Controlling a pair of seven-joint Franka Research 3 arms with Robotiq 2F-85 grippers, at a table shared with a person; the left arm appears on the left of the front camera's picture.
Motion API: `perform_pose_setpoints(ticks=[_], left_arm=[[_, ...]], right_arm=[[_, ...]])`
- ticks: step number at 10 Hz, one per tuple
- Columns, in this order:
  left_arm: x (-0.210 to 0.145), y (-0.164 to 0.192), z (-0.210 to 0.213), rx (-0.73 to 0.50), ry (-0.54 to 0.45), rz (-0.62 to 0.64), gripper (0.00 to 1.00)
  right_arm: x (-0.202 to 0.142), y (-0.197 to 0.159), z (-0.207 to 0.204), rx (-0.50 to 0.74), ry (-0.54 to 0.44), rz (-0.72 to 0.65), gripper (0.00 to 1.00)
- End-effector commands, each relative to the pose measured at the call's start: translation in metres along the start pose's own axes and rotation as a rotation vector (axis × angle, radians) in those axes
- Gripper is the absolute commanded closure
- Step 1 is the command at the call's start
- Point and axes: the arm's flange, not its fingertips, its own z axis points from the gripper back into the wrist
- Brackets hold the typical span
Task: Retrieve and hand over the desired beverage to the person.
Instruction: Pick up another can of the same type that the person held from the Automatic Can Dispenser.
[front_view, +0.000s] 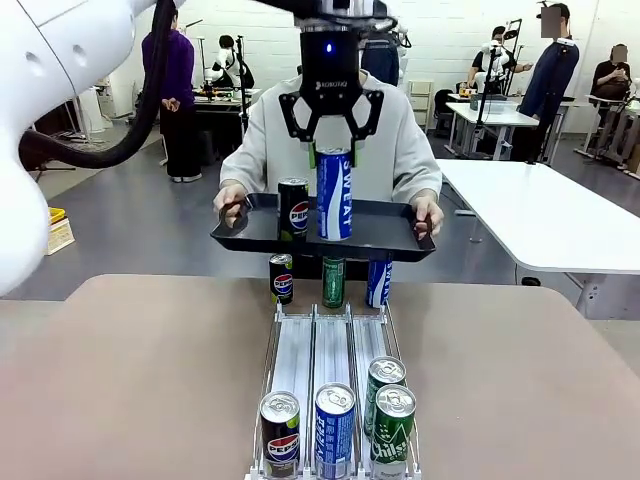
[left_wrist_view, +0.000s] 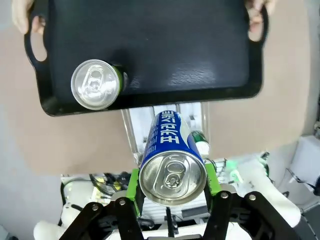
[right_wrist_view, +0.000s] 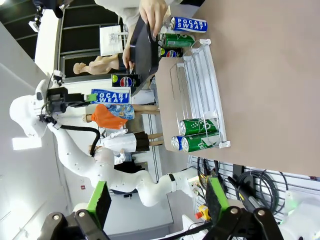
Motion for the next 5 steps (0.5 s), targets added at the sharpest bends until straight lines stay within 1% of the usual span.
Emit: perform_pose_setpoints(ticks=[1, 2, 4, 5], left_arm=[[0.066, -0.058, 0.090, -0.017, 0.021, 0.029, 0.42], [0.069, -0.060, 0.091, -0.015, 0.003, 0.027, 0.42], [0.078, -0.078, 0.085, -0.051, -0.158, -0.039, 0.42], [0.077, -0.087, 0.074, -0.046, -0.260, -0.075, 0.42]], right_arm=[[0.001, 0.000, -0.001, 0.025, -0.001, 0.013, 0.00], [0.001, 0.000, -0.001, 0.025, -0.001, 0.013, 0.00], [0.001, 0.000, -0.001, 0.025, -0.001, 0.013, 0.00], [0.001, 0.000, -0.001, 0.025, -0.001, 0.013, 0.00]])
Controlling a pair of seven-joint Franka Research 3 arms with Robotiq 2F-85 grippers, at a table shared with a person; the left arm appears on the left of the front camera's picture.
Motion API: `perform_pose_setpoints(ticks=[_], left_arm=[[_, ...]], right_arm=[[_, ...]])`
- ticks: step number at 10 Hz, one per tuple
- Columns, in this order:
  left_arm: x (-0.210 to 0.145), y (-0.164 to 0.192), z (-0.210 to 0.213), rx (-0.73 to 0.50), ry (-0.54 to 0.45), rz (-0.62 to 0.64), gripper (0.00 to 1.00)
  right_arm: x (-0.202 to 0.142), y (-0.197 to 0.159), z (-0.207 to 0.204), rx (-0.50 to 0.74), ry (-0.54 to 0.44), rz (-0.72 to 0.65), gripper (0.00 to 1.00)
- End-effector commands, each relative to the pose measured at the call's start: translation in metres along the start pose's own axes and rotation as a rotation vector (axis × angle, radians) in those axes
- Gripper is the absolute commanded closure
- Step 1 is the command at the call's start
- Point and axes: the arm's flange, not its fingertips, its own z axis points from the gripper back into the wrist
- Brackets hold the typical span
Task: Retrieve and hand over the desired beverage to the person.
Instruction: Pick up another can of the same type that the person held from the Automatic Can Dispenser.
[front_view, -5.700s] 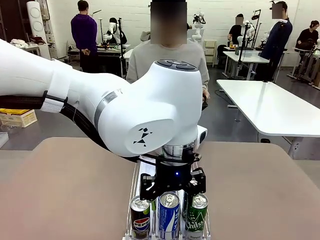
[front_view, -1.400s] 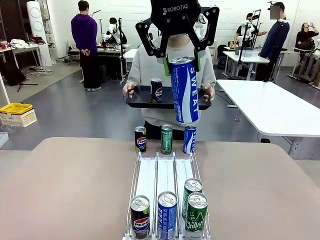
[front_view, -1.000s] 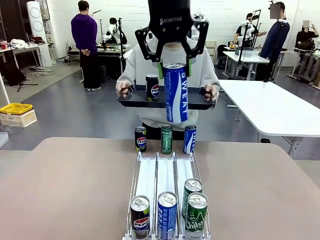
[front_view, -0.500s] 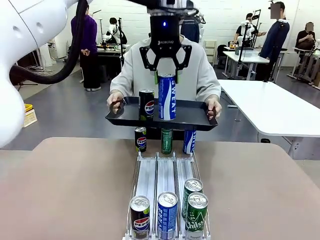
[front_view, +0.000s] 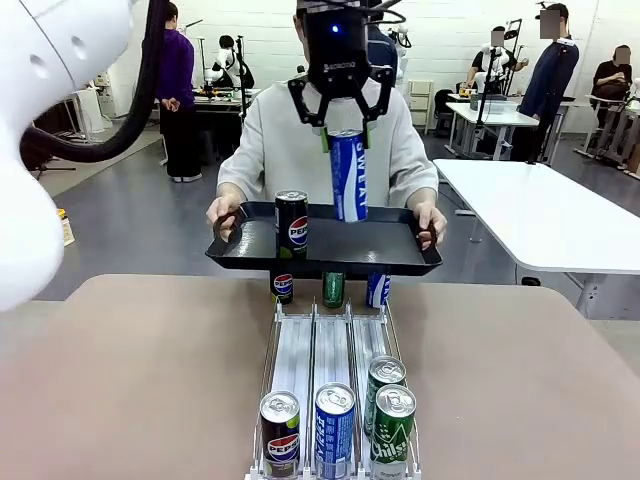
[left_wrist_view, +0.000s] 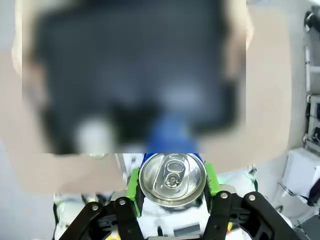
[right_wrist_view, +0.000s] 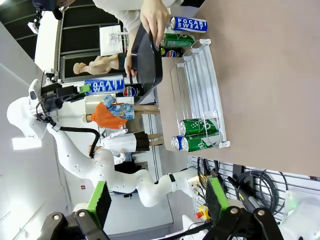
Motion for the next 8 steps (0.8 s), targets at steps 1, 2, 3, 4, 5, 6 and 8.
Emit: perform_pose_setpoints(ticks=[1, 2, 3, 4, 5, 6, 8], left_arm=[[0.071, -0.078, 0.045, 0.019, -0.193, -0.072, 0.42], [0.069, -0.082, 0.039, 0.048, -0.213, -0.077, 0.42], [0.072, -0.083, 0.035, 0.060, -0.188, -0.069, 0.42], [0.073, -0.084, 0.033, 0.056, -0.154, -0.051, 0.42], [0.069, -0.083, 0.038, 0.020, -0.104, -0.012, 0.42], [0.008, -0.033, -0.017, 0.031, -0.177, -0.066, 0.42], [0.008, -0.033, -0.017, 0.031, -0.177, -0.066, 0.42]], right_arm=[[0.001, 0.001, -0.001, 0.025, -0.001, 0.013, 0.00], [0.001, 0.001, -0.001, 0.025, -0.001, 0.013, 0.00], [0.001, 0.001, -0.001, 0.025, -0.001, 0.013, 0.00], [0.001, 0.001, -0.001, 0.025, -0.001, 0.013, 0.00], [0.001, 0.001, -0.001, 0.025, -0.001, 0.013, 0.00], [0.001, 0.001, -0.001, 0.025, -0.001, 0.013, 0.00], [0.001, 0.001, -0.001, 0.025, -0.001, 0.013, 0.00]])
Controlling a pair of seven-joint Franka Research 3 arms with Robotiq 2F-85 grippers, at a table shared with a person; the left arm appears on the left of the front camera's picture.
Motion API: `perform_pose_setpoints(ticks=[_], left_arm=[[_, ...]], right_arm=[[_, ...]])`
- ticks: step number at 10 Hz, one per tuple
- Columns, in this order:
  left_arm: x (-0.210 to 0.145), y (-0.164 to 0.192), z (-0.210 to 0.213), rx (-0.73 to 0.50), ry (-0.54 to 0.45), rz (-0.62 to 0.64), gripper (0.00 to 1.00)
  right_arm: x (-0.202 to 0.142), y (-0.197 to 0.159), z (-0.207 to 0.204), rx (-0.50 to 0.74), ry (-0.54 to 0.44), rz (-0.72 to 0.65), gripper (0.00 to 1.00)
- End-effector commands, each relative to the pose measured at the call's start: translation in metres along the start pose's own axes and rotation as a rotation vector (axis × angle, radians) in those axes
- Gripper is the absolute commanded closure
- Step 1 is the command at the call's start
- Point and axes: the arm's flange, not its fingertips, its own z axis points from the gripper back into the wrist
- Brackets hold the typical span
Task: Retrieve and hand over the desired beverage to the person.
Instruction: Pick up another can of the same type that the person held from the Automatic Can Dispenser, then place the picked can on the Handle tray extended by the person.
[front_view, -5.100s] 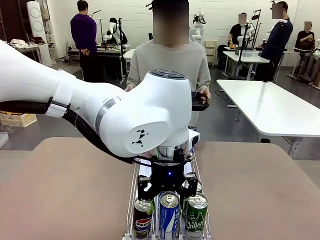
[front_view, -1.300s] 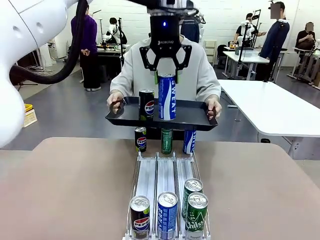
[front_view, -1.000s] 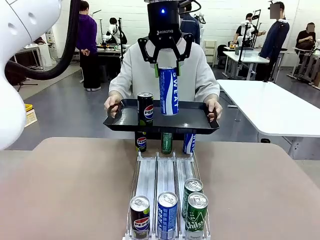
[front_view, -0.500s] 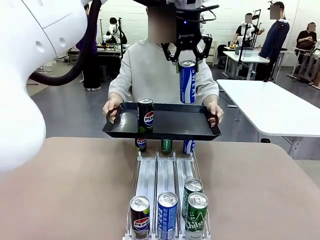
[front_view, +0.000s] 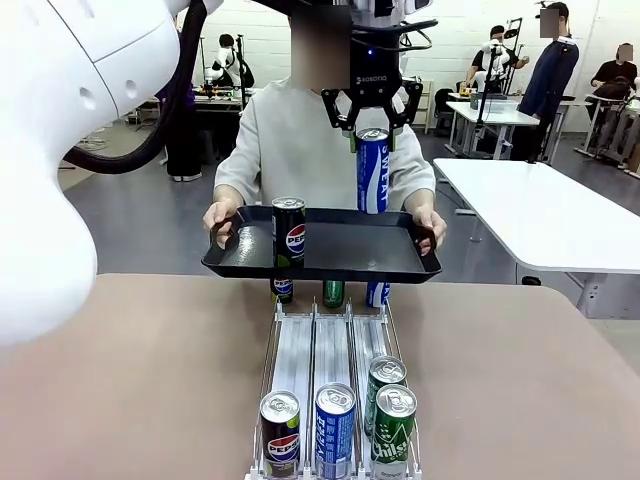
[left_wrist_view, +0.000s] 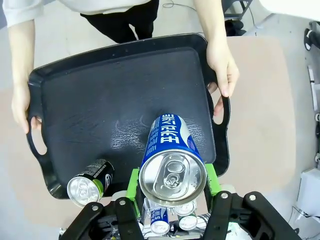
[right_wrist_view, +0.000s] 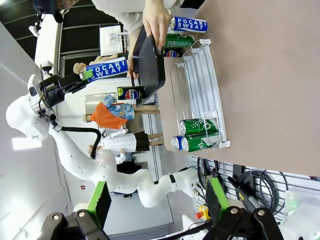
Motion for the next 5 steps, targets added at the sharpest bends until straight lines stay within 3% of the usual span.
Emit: perform_pose_setpoints(ticks=[1, 5], left_arm=[[0.0009, -0.0012, 0.0049, -0.004, -0.027, -0.007, 0.42], [0.0009, -0.0012, 0.0049, -0.004, -0.027, -0.007, 0.42]], right_arm=[[0.0005, 0.0005, -0.0009, 0.025, -0.001, 0.013, 0.00], [0.0005, 0.0005, -0.0009, 0.025, -0.001, 0.013, 0.00]])
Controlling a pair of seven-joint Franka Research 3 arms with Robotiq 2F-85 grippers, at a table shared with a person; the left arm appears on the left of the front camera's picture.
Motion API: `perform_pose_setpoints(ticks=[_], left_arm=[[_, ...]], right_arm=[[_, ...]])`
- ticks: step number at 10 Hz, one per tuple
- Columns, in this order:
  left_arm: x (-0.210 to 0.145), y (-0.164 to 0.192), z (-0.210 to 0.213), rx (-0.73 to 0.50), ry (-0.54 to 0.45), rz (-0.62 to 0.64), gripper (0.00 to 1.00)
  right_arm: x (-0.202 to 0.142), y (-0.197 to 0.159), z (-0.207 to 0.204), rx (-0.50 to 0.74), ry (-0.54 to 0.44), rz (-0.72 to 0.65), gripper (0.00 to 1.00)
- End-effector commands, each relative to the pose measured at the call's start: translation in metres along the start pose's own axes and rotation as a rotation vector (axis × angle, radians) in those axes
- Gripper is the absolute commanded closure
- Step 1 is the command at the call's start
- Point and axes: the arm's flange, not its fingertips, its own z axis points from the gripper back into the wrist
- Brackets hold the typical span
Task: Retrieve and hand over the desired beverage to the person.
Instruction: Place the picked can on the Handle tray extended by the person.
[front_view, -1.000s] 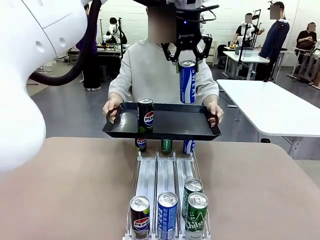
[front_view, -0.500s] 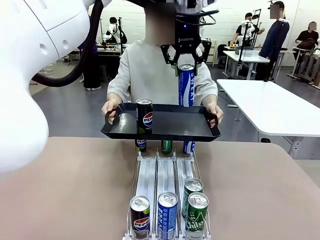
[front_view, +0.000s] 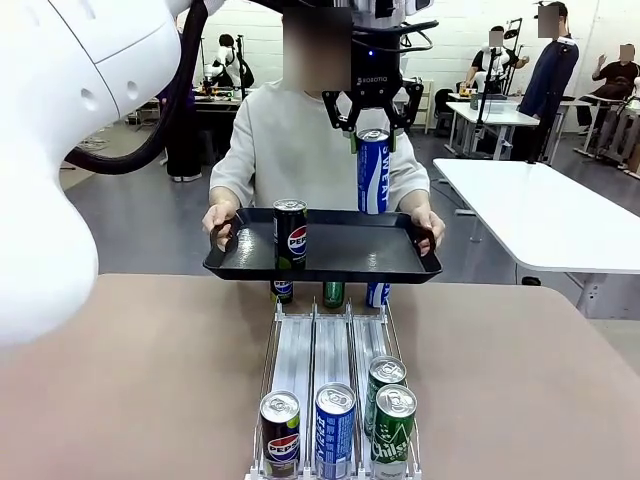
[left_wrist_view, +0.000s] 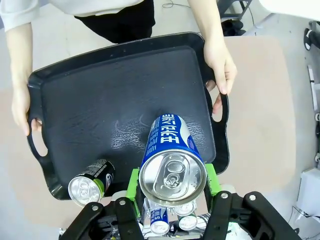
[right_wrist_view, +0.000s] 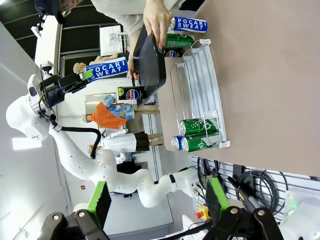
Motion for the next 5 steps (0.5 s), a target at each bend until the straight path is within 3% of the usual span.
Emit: perform_pose_setpoints(ticks=[1, 3, 4, 5], left_arm=[[0.001, -0.001, 0.005, -0.003, -0.026, -0.007, 0.42], [0.000, 0.000, 0.000, 0.000, 0.000, 0.000, 0.42], [-0.003, 0.001, -0.002, -0.042, 0.084, -0.021, 0.42], [-0.010, 0.002, -0.006, 0.002, 0.104, -0.065, 0.42]], right_arm=[[0.000, 0.000, -0.001, 0.025, -0.001, 0.013, 0.00], [0.000, 0.000, -0.001, 0.025, -0.001, 0.013, 0.00], [0.000, 0.000, -0.001, 0.025, -0.001, 0.013, 0.00], [0.000, 0.000, -0.001, 0.025, -0.001, 0.013, 0.00]])
